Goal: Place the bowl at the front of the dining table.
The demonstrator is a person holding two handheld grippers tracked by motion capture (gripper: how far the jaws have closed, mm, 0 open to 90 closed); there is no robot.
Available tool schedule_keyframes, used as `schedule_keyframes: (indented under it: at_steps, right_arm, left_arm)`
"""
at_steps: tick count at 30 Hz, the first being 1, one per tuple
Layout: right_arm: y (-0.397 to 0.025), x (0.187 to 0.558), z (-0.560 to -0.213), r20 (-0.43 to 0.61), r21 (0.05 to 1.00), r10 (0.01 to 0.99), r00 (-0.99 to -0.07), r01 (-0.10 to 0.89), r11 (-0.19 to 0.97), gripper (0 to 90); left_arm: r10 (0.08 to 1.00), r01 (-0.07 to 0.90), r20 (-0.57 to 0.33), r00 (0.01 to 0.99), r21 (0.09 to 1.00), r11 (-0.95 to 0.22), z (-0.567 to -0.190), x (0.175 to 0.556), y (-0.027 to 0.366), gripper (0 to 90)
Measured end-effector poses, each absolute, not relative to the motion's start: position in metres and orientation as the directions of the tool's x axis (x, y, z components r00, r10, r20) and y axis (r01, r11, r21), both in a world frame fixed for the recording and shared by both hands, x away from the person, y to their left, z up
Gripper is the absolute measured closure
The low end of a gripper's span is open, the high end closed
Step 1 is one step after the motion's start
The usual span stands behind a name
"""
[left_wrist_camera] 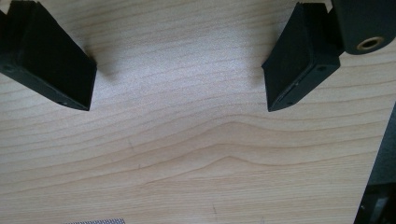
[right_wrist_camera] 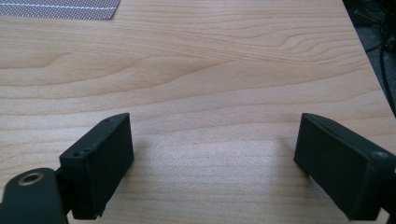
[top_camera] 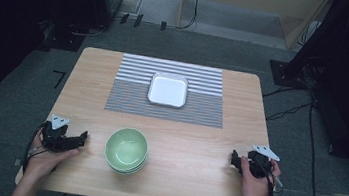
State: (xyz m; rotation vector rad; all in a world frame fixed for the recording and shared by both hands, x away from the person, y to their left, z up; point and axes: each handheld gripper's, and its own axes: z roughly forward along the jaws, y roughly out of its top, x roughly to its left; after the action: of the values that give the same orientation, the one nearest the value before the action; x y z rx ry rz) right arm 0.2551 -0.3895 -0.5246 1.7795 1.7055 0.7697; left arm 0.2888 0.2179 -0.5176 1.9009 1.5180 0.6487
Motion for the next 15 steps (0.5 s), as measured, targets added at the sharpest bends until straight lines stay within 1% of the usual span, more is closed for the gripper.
schedule_keyframes:
  at_steps: [2,5,7,9,10,14,15]
  right_arm:
    - [-0.389,0.255,-0.525,0.029,0.729,0.999,0.031,0.683,-0.043,10.3]
    - [-0.389,0.256,-0.525,0.029,0.727,0.999,0.038,0.685,-0.047,9.1]
    - [-0.389,0.256,-0.525,0.029,0.726,0.999,0.042,0.685,-0.050,8.7]
    - [-0.389,0.256,-0.525,0.028,0.726,0.999,0.041,0.686,-0.049,8.6]
    - [-0.389,0.256,-0.525,0.028,0.726,0.999,0.044,0.686,-0.051,8.1]
    - [-0.389,0.258,-0.525,0.029,0.724,0.998,0.049,0.688,-0.055,6.9]
    - [-0.389,0.258,-0.525,0.029,0.724,0.998,0.049,0.688,-0.055,6.9]
  left_arm:
    - [0.975,0.681,0.001,0.221,0.716,-0.155,-0.517,0.289,0.218,9.0]
    - [0.981,0.711,0.005,0.194,0.688,-0.144,-0.513,0.291,0.217,9.1]
    - [0.983,0.725,0.024,0.181,0.673,-0.150,-0.510,0.292,0.216,9.1]
    - [0.984,0.715,0.025,0.179,0.683,-0.147,-0.505,0.291,0.214,10.6]
    - [0.984,0.702,0.019,0.179,0.698,-0.141,-0.500,0.290,0.212,14.1]
    - [0.982,0.673,-0.038,0.187,0.733,-0.100,-0.485,0.287,0.206,14.1]
    - [0.982,0.673,-0.038,0.187,0.733,-0.100,-0.485,0.287,0.206,14.0]
